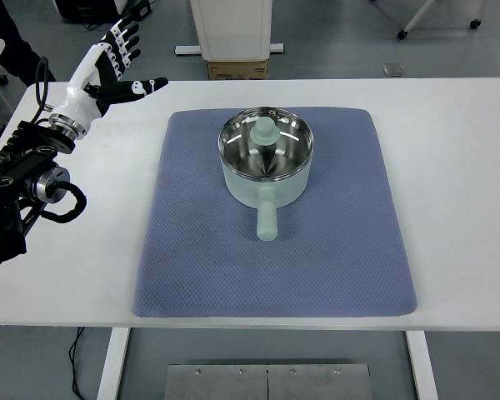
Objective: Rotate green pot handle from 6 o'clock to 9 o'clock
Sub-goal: 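Lift the left hand and swing it over the far side of the pot, then lower the left hand onto the green handle nearest the robot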
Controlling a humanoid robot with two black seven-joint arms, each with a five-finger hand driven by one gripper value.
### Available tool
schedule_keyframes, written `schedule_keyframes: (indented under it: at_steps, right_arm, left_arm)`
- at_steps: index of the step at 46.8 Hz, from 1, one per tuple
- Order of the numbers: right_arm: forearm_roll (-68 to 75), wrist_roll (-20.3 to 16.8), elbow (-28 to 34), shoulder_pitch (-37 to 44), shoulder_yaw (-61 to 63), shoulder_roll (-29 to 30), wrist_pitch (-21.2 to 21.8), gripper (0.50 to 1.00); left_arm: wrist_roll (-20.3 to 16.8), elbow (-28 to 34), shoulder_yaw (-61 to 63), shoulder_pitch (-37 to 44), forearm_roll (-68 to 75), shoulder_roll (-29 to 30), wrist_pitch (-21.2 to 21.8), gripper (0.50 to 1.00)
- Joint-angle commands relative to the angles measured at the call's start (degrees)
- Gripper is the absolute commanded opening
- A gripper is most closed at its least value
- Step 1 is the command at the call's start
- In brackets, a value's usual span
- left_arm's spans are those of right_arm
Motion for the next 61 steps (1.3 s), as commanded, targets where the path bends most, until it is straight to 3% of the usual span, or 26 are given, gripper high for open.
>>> schedule_keyframes:
  at_steps: [1,5,13,23,33,41,52,61]
  right_arm:
    - [0.0,0.0,0.0,0.0,0.0,0.0,0.0,1.0]
    - [0.0,0.0,0.0,0.0,0.0,0.0,0.0,1.0]
    - [0.0,0.0,0.0,0.0,0.0,0.0,0.0,1.0]
    - [0.0,0.0,0.0,0.0,0.0,0.0,0.0,1.0]
    - [0.0,0.0,0.0,0.0,0.0,0.0,0.0,1.0]
    - [0.0,0.0,0.0,0.0,0.0,0.0,0.0,1.0]
    - [0.0,0.0,0.0,0.0,0.2,0.0,0.0,1.0]
    - [0.0,0.0,0.0,0.0,0.0,0.0,0.0,1.0]
  left_arm:
    - [0.0,-0.1,0.4,-1.6,2.2,1.7,-2.3,1.0]
    - [0.0,-0.2,0.4,-2.8,6.0,2.8,-5.5,1.0]
    - [0.0,-1.7,0.4,-4.7,15.6,4.3,-6.1,1.0]
    - [0.0,-10.4,0.3,-5.7,24.2,8.0,-6.1,1.0]
    - [0.6,-14.1,0.3,-7.7,32.4,8.4,-6.3,1.0]
    - [0.6,-21.2,0.4,-8.3,35.3,9.5,-6.6,1.0]
    - [0.0,-27.6,4.4,-13.3,41.7,13.7,-13.2,1.0]
    - [0.0,-29.7,7.2,-15.5,46.8,13.8,-14.8,1.0]
